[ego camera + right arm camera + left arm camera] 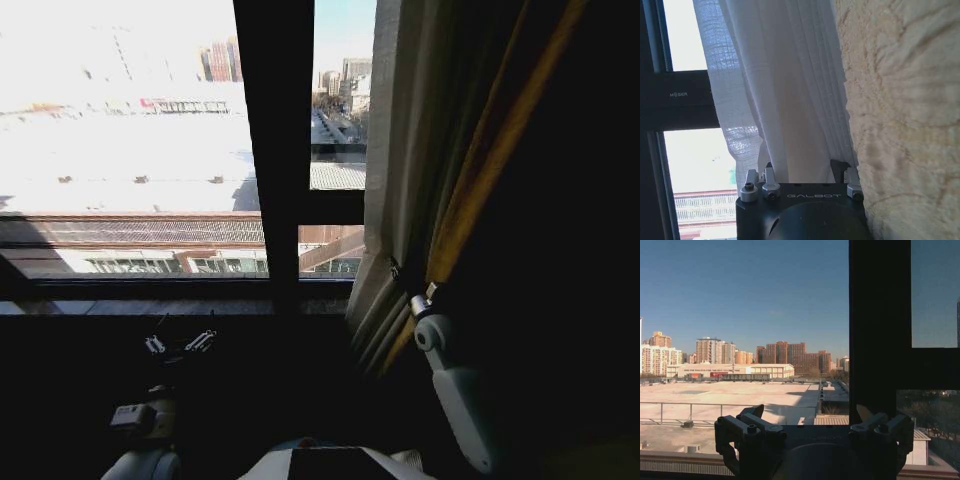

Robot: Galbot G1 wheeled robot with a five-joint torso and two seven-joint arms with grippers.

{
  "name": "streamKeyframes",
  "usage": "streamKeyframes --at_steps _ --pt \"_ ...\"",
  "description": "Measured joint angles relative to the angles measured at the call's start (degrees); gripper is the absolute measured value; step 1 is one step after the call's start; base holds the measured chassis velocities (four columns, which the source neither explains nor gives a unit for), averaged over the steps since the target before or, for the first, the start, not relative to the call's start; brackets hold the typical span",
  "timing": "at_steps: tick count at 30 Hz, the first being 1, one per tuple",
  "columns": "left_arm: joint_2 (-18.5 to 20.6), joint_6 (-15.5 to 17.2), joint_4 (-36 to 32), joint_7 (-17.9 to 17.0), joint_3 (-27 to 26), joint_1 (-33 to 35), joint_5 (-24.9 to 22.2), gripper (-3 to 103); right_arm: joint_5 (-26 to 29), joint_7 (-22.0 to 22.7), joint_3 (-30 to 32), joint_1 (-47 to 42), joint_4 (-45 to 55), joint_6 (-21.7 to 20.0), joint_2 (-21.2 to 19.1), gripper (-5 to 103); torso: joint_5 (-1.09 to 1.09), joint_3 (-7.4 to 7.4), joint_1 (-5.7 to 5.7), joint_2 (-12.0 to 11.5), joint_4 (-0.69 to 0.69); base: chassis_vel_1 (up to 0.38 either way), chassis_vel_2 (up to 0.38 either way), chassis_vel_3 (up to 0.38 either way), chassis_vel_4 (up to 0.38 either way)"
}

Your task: Open the curtains by pulling them apart, changing their state from closed to fully open.

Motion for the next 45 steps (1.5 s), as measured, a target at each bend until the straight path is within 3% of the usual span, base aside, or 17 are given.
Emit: streamKeyframes --at_steps 2,6,11,14,25,45 --pt "0.0 0.0 0.0 0.0 0.0 0.0 0.0 100 0.0 0.1 0.1 -0.6 0.7 0.0 -0.1 56 0.00 0.00 0.00 0.0 0.01 0.000 0.000 0.000 0.000" --pt "0.0 -0.1 0.5 0.0 0.3 -0.5 -0.2 100 0.2 1.4 0.9 -6.9 8.4 -0.2 0.0 79 -0.02 -0.01 0.00 0.0 0.00 0.000 0.000 0.000 0.000" --pt "0.0 -0.1 0.5 0.7 0.2 -0.7 -1.1 100 -0.8 1.9 0.9 -10.1 12.0 -0.2 0.8 89 -0.02 -0.01 0.00 0.0 0.01 0.000 0.000 0.000 0.000" --pt "0.1 -0.1 0.6 1.6 -0.4 -0.8 -1.9 100 -6.4 0.5 0.8 -13.2 14.1 0.1 2.0 99 -0.01 -0.01 0.00 0.0 0.01 0.000 0.000 0.000 0.000" --pt "0.7 0.0 1.0 1.8 -0.6 -1.2 -2.6 100 -12.9 -0.2 0.2 -14.9 13.9 1.8 3.7 100 -0.01 0.00 0.00 0.0 0.01 0.011 0.009 -0.012 -0.011" --pt "0.8 0.3 1.0 1.9 -0.7 -1.4 -3.2 100 -14.5 -1.4 0.0 -14.7 13.2 2.1 3.8 100 0.00 0.00 0.00 0.0 0.01 0.226 0.219 -0.221 -0.233"
